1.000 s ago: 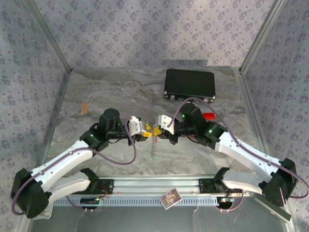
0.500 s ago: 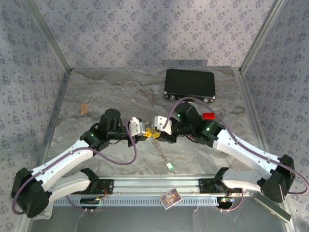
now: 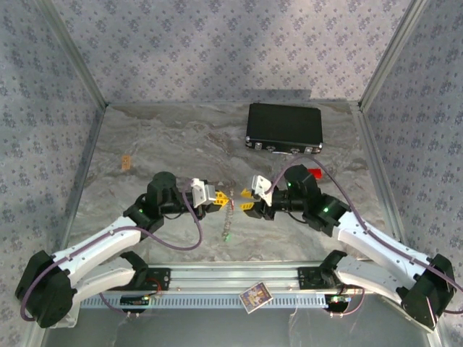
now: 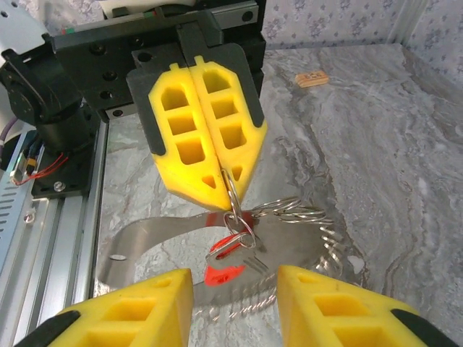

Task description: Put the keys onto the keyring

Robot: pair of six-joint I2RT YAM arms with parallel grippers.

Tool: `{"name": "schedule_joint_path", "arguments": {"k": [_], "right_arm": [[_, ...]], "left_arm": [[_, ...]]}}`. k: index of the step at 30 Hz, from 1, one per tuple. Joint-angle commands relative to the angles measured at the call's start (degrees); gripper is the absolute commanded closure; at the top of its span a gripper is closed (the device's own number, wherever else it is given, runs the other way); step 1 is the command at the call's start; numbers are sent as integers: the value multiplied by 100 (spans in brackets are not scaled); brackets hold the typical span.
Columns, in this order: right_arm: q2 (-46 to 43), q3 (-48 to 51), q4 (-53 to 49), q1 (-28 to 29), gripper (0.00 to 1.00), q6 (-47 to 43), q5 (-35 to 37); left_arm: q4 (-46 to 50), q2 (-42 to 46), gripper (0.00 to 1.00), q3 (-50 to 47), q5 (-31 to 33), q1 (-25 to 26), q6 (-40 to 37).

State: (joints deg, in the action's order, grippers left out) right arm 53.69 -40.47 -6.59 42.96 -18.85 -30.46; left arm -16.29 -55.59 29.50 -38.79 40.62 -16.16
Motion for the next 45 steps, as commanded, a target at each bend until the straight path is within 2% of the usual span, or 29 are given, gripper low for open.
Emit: {"name": "schedule_joint_path", "arguments": {"k": [1, 15, 27, 31, 35, 38, 41, 45], "right_arm": [[-50, -4, 132, -31, 65, 86, -56], [408, -408, 242, 72, 66, 109, -375], [604, -476, -4, 99, 90, -21, -599], [762, -519, -110, 107, 95, -69, -662], [799, -548, -150, 114, 93, -68, -698], [628, -495, -108, 107, 78, -65, -629], [413, -403, 9, 99, 71, -66, -585], [376, -327, 203, 119, 70, 4, -623]], "left_arm": [[-466, 126, 100, 30, -285, 24, 34], [-382, 89, 100, 92, -479, 28, -10], [-428, 92, 100, 127, -570, 31, 13], [-520, 88, 100, 138, -626, 29, 84], [-525, 94, 100, 145, -632, 31, 97], [-524, 106, 100, 117, -596, 34, 79], [-533, 82, 100, 100, -598, 32, 78], [-604, 49, 100, 91, -621, 32, 122]]}}
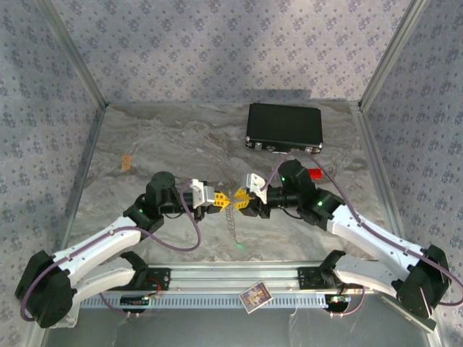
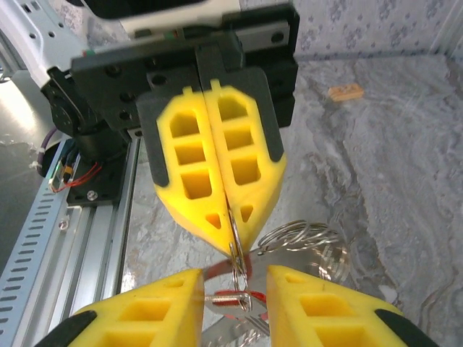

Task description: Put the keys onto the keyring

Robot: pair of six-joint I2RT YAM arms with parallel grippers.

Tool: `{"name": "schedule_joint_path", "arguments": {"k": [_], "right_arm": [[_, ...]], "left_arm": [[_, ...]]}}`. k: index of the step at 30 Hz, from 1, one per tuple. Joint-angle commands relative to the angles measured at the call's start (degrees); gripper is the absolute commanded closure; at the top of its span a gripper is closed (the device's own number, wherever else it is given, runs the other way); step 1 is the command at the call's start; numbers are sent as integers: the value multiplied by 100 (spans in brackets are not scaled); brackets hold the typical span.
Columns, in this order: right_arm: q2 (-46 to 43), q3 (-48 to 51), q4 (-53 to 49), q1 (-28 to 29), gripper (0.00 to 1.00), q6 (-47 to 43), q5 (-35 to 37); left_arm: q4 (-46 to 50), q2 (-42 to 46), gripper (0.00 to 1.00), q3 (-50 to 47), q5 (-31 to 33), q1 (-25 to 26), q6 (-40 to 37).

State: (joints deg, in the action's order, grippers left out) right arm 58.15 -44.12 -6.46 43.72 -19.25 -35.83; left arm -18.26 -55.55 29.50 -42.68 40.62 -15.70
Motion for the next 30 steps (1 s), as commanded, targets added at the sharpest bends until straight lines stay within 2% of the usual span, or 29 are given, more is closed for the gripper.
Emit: {"name": "schedule_joint_path", "arguments": {"k": [1, 10, 13, 16, 17, 19, 21, 27, 30], "right_arm": [[-48, 32, 234, 50, 70, 72, -82], [168, -9, 439, 141, 79, 105, -26], [188, -28, 479, 178, 86, 115, -20], [188, -79, 401, 195, 100, 72, -16], [179, -113, 331, 197, 100, 37, -1], [162, -229, 72, 207, 100, -115, 86], [174, -408, -332, 229, 100, -346, 229], [545, -1116, -1592, 355, 100, -1074, 676], [711, -1361, -1845, 423, 100, -1240, 722]], "left_arm": [[-413, 43, 100, 98, -251, 29, 84], [-487, 44, 100, 100, -309, 26, 144], [-521, 35, 100, 91, -322, 29, 164], [-470, 52, 100, 105, -238, 33, 122], [-393, 60, 100, 126, -130, 33, 105], [-64, 90, 85, 206, 132, 33, -15], [397, 108, 75, 346, 328, 33, -207], [1749, -28, 76, 843, 629, 34, -813], [1918, -66, 79, 942, 539, 38, -916]]}}
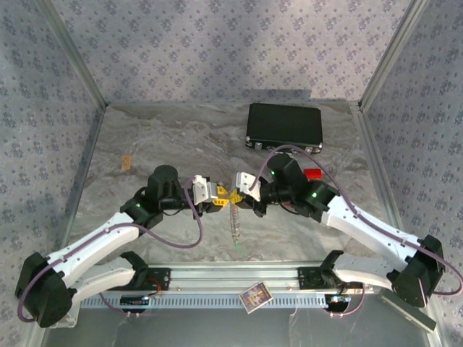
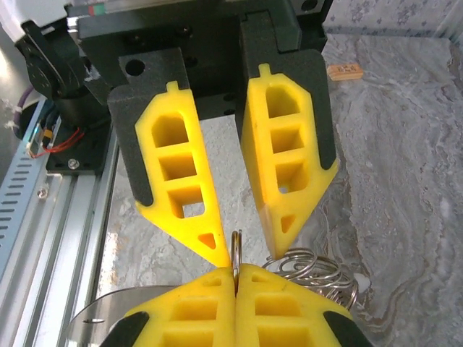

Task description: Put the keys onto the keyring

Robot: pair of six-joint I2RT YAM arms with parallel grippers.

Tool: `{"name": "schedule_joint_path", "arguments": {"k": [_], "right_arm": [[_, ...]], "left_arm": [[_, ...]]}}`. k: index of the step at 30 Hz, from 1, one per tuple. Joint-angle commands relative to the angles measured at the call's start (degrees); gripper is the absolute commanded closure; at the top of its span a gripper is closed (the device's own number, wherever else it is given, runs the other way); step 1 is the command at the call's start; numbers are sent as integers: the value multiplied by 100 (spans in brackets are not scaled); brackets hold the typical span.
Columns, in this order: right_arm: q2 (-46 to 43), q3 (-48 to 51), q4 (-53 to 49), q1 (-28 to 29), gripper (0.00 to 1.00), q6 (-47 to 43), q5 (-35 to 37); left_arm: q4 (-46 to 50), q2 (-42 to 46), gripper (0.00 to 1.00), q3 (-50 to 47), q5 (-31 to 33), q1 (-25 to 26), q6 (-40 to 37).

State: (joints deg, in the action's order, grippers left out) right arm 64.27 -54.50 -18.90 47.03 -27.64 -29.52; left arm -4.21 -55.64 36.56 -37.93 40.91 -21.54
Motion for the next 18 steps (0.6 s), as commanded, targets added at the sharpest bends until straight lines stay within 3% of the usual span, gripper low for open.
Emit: {"name": "schedule_joint_path", "arguments": {"k": [1, 9, 11, 14, 18], "right_arm": [[118, -354, -623, 115, 100, -423, 87], [275, -562, -589, 215, 100, -441, -115], [203, -465, -448, 178, 99, -335, -193], [-32, -136, -71, 13, 78, -80, -296], [-362, 358, 384, -264, 70, 302, -573]], "left_arm": [[512, -61, 80, 243, 40, 14, -333], [421, -72, 100, 247, -72, 13, -342], [361, -49, 100, 217, -91, 13, -329], [-78, 41, 100, -17, -101, 12, -160], [-954, 115, 100, -427, -166, 11, 222]]}}
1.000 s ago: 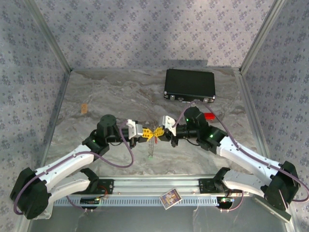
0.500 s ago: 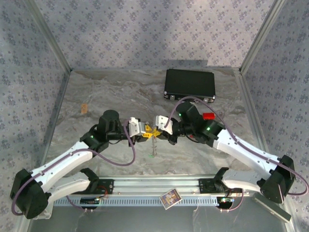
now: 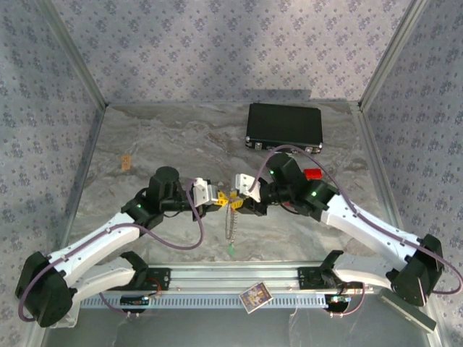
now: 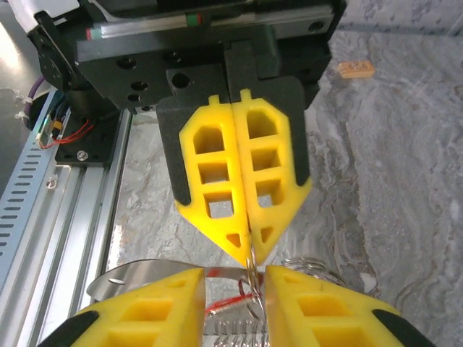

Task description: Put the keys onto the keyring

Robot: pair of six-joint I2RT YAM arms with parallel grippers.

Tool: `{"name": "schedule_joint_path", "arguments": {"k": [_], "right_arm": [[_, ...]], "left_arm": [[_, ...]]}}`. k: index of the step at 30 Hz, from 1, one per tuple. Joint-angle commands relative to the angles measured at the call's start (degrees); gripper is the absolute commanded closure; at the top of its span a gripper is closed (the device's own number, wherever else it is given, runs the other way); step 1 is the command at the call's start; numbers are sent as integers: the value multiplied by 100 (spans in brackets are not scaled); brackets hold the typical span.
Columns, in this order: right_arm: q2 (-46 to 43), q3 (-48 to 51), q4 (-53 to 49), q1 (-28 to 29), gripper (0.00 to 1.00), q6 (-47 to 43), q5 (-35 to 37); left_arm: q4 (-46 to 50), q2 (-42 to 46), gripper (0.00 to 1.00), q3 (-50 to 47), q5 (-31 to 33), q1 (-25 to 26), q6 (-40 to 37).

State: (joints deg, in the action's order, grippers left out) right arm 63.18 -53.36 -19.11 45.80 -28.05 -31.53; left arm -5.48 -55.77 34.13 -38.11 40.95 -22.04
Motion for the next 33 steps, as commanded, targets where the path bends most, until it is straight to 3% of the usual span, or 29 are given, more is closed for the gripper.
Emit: {"name": "schedule_joint_path", "arguments": {"k": [1, 13, 25, 33], "right_arm": [[-323, 377, 581, -185, 70, 439, -423], [-255, 822, 1328, -269, 70, 824, -616], [-117, 766, 1351, -264, 86, 843, -757], [-16, 635, 1236, -221, 89, 776, -767]], "left_arm": [[-1036, 134, 100, -263, -180, 10, 357], [-1619, 128, 100, -512, -572, 9, 561], [-1694, 113, 100, -460, -722, 3, 561], [-1716, 135, 100, -427, -778, 4, 587]]}}
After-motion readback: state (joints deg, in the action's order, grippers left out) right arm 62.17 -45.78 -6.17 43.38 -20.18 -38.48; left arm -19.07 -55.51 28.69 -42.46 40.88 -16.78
